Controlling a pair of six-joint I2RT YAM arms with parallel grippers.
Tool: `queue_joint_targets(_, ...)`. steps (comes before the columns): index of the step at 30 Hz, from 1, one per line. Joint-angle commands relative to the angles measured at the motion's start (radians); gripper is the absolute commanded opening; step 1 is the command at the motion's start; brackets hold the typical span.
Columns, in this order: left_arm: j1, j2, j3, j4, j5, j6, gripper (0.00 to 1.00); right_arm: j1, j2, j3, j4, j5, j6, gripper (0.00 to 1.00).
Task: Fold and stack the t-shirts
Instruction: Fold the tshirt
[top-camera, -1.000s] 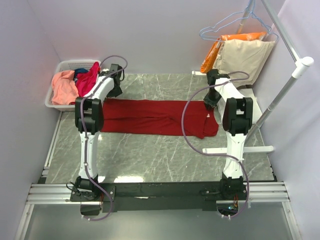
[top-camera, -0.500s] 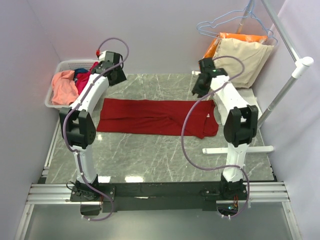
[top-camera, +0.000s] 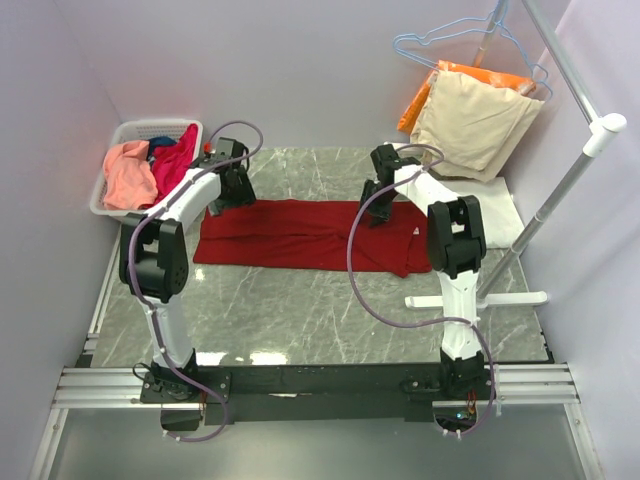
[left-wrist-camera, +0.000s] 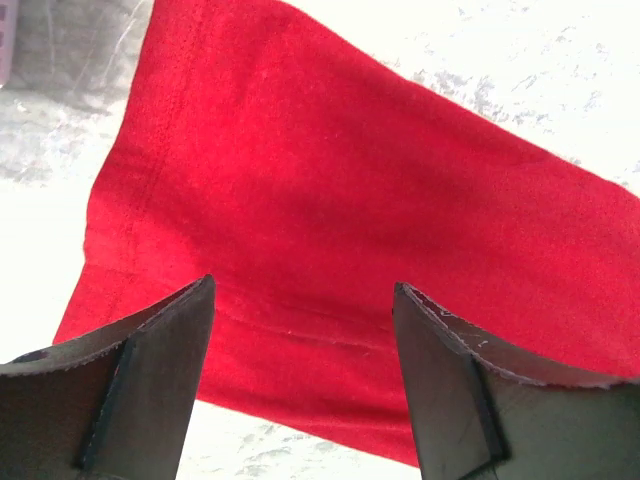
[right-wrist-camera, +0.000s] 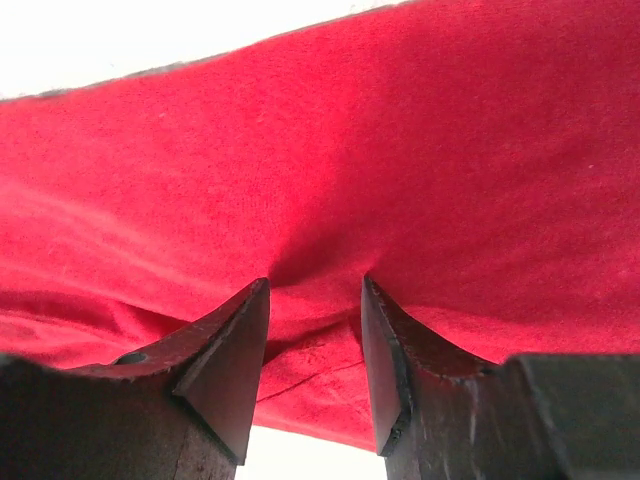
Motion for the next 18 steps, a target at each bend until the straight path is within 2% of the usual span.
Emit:
queue_joint_targets(1,0.002,-0.080,-0.017,0.016,0.000,0.001,0.77,0.007,-0.040,0.001,0.015,-0.029,-0.018,0.49)
queue_joint_targets(8,0.002,-0.060,-0.008,0.012,-0.010,-0.005,0.77,0.023,-0.118,-0.123,0.038,-0.056,-0.017,0.42)
queue_joint_targets(11,0.002,-0.055,-0.007,0.015,-0.011,0.000,0.77,0.037,-0.146,-0.149,0.037,-0.073,-0.015,0.31)
queue_joint_targets(12,0.002,-0.052,-0.007,0.015,-0.014,0.001,0.77,0.037,-0.154,-0.152,0.034,-0.076,-0.018,0.24)
queue_joint_targets(18,0.002,-0.043,-0.008,0.015,-0.020,0.001,0.77,0.054,-0.213,-0.162,0.016,-0.075,-0.025,0.07)
